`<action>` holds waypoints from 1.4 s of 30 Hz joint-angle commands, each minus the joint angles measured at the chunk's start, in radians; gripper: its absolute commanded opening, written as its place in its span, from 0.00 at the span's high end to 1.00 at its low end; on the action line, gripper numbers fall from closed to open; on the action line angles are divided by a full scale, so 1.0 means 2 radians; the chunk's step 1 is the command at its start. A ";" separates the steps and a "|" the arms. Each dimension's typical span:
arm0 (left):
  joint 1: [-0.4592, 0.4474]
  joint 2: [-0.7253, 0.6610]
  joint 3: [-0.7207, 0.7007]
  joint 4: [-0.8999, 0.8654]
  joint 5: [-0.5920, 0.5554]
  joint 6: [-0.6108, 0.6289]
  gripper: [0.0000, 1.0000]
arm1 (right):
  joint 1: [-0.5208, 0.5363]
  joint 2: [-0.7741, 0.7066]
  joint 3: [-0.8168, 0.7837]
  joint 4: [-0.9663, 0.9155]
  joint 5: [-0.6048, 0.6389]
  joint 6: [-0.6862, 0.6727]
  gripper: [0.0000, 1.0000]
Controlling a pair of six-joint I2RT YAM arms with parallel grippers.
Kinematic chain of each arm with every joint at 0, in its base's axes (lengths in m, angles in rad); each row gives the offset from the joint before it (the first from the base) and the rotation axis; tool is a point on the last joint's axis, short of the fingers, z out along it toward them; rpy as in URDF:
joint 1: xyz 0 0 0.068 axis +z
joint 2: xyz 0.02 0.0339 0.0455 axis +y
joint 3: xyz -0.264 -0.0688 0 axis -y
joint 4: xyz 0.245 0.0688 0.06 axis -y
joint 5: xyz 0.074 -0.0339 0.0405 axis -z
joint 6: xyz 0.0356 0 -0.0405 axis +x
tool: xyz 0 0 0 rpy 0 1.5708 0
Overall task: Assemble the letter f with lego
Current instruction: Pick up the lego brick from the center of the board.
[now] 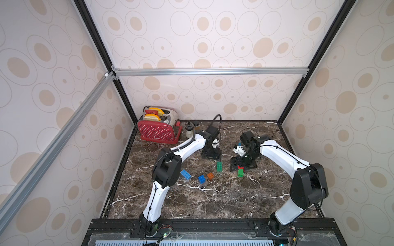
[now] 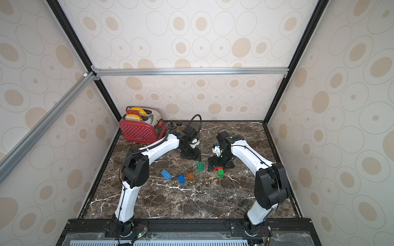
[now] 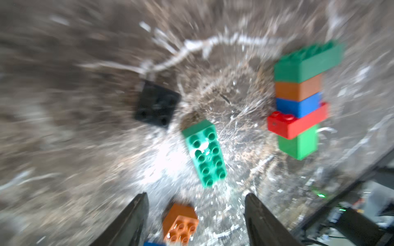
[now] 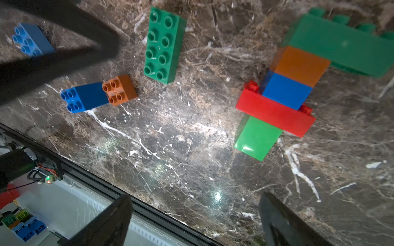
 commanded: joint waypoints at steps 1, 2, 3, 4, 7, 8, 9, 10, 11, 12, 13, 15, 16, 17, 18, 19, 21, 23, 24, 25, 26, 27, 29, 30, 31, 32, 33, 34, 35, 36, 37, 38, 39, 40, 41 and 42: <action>0.042 -0.084 -0.046 0.035 0.029 -0.029 0.25 | 0.006 0.019 0.018 0.027 0.027 -0.020 0.01; 0.050 -0.104 -0.065 0.039 0.029 -0.033 0.25 | 0.008 0.023 0.021 0.039 0.032 -0.024 0.01; 0.058 -0.127 -0.082 0.036 0.027 -0.033 0.25 | 0.014 0.030 0.023 0.061 0.039 -0.035 0.00; 0.065 -0.147 -0.099 0.028 0.024 -0.032 0.25 | 0.018 0.037 0.023 0.081 0.051 -0.045 0.00; 0.087 -0.191 -0.146 0.006 0.027 -0.030 0.25 | 0.033 0.059 0.035 0.118 0.076 -0.049 0.00; 0.093 -0.202 -0.162 0.006 0.029 -0.031 0.25 | 0.036 0.067 0.042 0.124 0.063 -0.046 0.01; 0.099 -0.217 -0.181 0.007 0.028 -0.032 0.25 | 0.038 0.078 0.052 0.132 0.046 -0.038 0.01; 0.104 -0.228 -0.195 0.008 0.027 -0.034 0.26 | 0.043 0.088 0.060 0.139 0.037 -0.032 0.02; 0.111 -0.239 -0.211 0.010 0.027 -0.038 0.26 | 0.052 0.099 0.069 0.143 0.037 -0.029 0.03; 0.117 -0.251 -0.227 0.014 0.031 -0.042 0.26 | 0.062 0.115 0.082 0.135 0.049 -0.032 0.03; 0.122 -0.260 -0.239 0.017 0.036 -0.046 0.26 | 0.068 0.129 0.097 0.117 0.059 -0.033 0.04; 0.128 -0.281 -0.259 0.019 0.039 -0.048 0.26 | 0.070 0.151 0.108 0.082 0.036 -0.021 0.07; 0.129 -0.289 -0.268 0.019 0.037 -0.046 0.26 | 0.069 0.150 0.096 0.084 0.006 -0.019 0.07; 0.129 -0.296 -0.275 0.018 0.034 -0.044 0.26 | 0.070 0.144 0.075 0.095 -0.029 -0.014 0.08; 0.130 -0.303 -0.283 0.016 0.032 -0.041 0.26 | 0.070 0.136 0.053 0.108 -0.062 -0.003 0.08; 0.130 -0.308 -0.289 0.016 0.031 -0.040 0.26 | 0.071 0.131 0.039 0.119 -0.080 0.006 0.08; 0.133 -0.318 -0.302 0.019 0.033 -0.041 0.27 | 0.071 0.124 0.013 0.134 -0.088 0.027 0.07; 0.135 -0.327 -0.312 0.021 0.032 -0.042 0.26 | 0.072 0.114 -0.003 0.144 -0.079 0.037 0.08; 0.136 -0.331 -0.315 0.021 0.033 -0.041 0.27 | 0.072 0.112 -0.008 0.147 -0.077 0.039 0.07; 0.136 -0.334 -0.317 0.020 0.033 -0.039 0.27 | 0.073 0.112 -0.009 0.146 -0.078 0.040 0.07; 0.137 -0.336 -0.319 0.018 0.032 -0.037 0.26 | 0.074 0.115 -0.008 0.145 -0.083 0.039 0.07; 0.137 -0.338 -0.320 0.016 0.032 -0.035 0.27 | 0.074 0.120 -0.006 0.145 -0.087 0.040 0.07; 0.139 -0.341 -0.322 0.015 0.031 -0.033 0.27 | 0.078 0.128 -0.003 0.150 -0.089 0.041 0.07; 0.139 -0.341 -0.324 0.015 0.031 -0.033 0.26 | 0.081 0.133 0.001 0.153 -0.090 0.041 0.07; 0.139 -0.342 -0.325 0.014 0.032 -0.032 0.27 | 0.084 0.139 0.005 0.154 -0.093 0.042 0.07; 0.139 -0.343 -0.325 0.013 0.032 -0.032 0.26 | 0.086 0.148 0.013 0.151 -0.097 0.044 0.07; 0.140 -0.344 -0.325 0.012 0.031 -0.032 0.27 | 0.089 0.154 0.021 0.149 -0.100 0.046 0.08; 0.140 -0.345 -0.326 0.010 0.030 -0.031 0.26 | 0.091 0.157 0.026 0.149 -0.099 0.048 0.08; 0.142 -0.345 -0.326 0.009 0.028 -0.030 0.26 | 0.095 0.159 0.031 0.151 -0.098 0.050 0.08; 0.142 -0.346 -0.326 0.009 0.027 -0.029 0.26 | 0.097 0.161 0.036 0.154 -0.099 0.052 0.08; 0.143 -0.347 -0.327 0.009 0.027 -0.029 0.27 | 0.098 0.167 0.042 0.154 -0.104 0.054 0.08; 0.143 -0.348 -0.327 0.008 0.028 -0.029 0.26 | 0.099 0.171 0.047 0.154 -0.107 0.055 0.08; 0.144 -0.349 -0.328 0.007 0.028 -0.029 0.27 | 0.102 0.177 0.055 0.154 -0.108 0.054 0.08; 0.144 -0.350 -0.328 0.007 0.028 -0.029 0.27 | 0.105 0.184 0.065 0.155 -0.108 0.053 0.08; 0.145 -0.351 -0.329 0.007 0.028 -0.030 0.27 | 0.107 0.190 0.073 0.157 -0.111 0.052 0.08; 0.144 -0.352 -0.330 0.006 0.027 -0.029 0.27 | 0.110 0.197 0.084 0.162 -0.117 0.053 0.08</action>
